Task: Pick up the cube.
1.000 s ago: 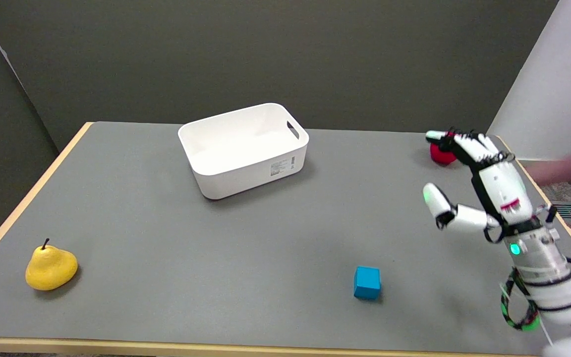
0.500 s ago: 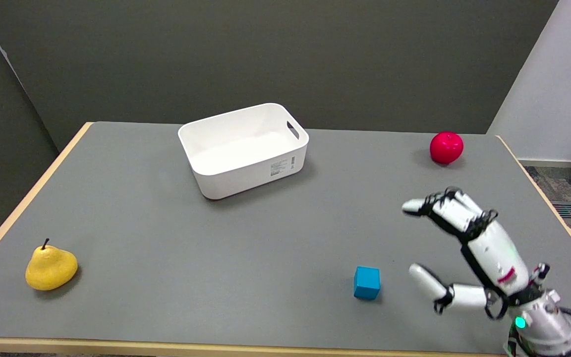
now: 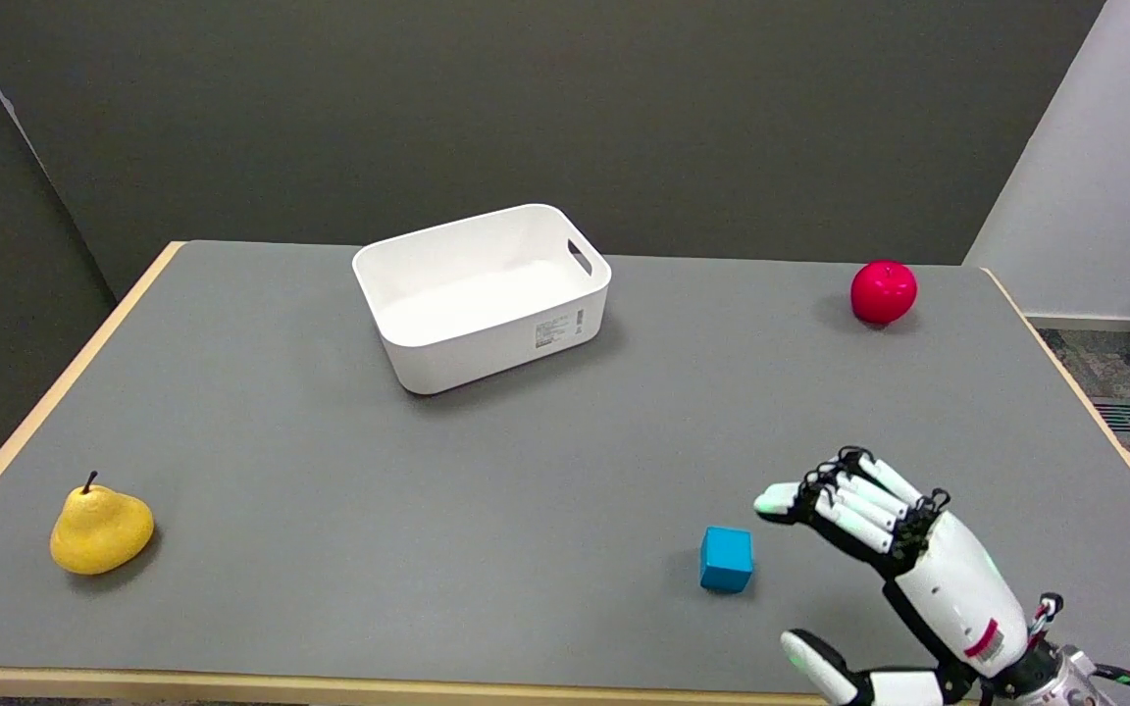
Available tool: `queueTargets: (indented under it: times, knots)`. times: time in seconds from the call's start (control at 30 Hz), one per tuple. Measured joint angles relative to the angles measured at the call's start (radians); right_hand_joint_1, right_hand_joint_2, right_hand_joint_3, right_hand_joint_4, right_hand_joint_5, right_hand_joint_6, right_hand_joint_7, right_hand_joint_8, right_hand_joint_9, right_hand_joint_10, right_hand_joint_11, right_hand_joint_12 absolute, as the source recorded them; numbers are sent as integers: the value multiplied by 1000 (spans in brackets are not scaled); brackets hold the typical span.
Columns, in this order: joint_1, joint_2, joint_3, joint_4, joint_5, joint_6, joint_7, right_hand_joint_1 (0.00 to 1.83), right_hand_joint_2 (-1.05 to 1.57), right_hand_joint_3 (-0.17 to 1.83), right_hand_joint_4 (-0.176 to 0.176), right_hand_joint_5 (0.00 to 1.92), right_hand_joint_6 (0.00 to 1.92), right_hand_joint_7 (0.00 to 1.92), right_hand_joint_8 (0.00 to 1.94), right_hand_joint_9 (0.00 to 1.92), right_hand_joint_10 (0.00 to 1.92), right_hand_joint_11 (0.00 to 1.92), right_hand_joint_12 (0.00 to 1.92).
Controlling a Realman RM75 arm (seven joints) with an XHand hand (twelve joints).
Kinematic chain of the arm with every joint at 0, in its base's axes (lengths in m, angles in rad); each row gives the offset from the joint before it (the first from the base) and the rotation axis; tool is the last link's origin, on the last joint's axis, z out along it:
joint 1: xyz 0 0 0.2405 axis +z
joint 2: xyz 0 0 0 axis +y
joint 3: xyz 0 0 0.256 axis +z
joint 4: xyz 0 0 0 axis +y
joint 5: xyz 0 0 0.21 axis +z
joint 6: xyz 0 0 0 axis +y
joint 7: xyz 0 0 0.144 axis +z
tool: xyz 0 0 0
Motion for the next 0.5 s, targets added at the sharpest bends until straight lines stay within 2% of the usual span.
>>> queueTargets:
  times: [0.5]
  knots:
    - [2,-18,-23,-35,-31,10,-36,466,660,856,51,356,664,502,537,416,1033,171,1343]
